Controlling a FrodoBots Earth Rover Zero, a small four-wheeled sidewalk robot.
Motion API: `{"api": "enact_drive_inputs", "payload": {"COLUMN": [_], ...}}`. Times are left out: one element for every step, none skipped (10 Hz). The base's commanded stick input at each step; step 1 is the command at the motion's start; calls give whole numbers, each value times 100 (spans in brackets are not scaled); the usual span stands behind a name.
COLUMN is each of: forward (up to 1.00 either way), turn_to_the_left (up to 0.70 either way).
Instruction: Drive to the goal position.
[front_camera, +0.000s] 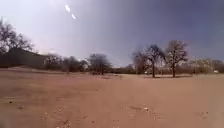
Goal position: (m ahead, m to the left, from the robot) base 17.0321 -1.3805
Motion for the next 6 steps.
{"api": "enact_drive_inputs", "payload": {"forward": [100, 100, 100, 100, 100, 100], "turn_to_the_left": [0, 0, 0, 0, 0, 0]}}
